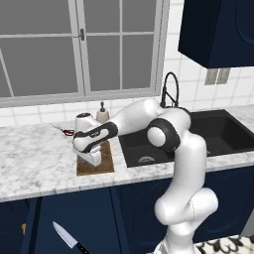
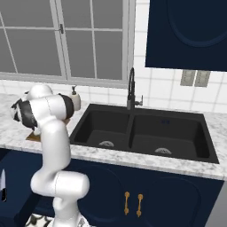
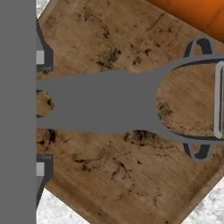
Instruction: Place the appropriate cutting tool for cutting the carrot skin on the cutting board.
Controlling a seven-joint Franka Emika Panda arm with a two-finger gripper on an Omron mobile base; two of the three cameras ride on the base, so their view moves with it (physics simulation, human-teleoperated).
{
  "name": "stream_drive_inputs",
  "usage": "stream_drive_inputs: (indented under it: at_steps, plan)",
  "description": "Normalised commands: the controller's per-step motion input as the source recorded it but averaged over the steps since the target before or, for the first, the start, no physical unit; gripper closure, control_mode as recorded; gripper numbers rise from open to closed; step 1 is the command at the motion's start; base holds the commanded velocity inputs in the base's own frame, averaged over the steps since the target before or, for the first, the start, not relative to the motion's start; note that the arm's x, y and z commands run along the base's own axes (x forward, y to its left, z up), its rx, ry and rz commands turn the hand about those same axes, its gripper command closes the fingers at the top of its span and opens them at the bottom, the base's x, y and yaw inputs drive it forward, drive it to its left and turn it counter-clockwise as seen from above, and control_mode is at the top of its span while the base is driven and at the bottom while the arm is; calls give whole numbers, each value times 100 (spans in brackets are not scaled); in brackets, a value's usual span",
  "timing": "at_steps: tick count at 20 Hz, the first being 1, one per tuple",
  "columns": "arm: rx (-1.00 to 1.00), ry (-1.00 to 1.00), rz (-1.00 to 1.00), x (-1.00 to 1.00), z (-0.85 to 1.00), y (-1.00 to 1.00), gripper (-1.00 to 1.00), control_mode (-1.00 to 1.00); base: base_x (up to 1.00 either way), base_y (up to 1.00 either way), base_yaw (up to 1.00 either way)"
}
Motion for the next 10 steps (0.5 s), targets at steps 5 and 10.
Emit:
stream_drive_inputs:
  at_steps: [5,10]
  plan:
    - [0,0,-13,-58,40,-44,-100,-100,0,0,0]
    - [0,0,-10,-52,41,-56,-100,-100,0,0,0]
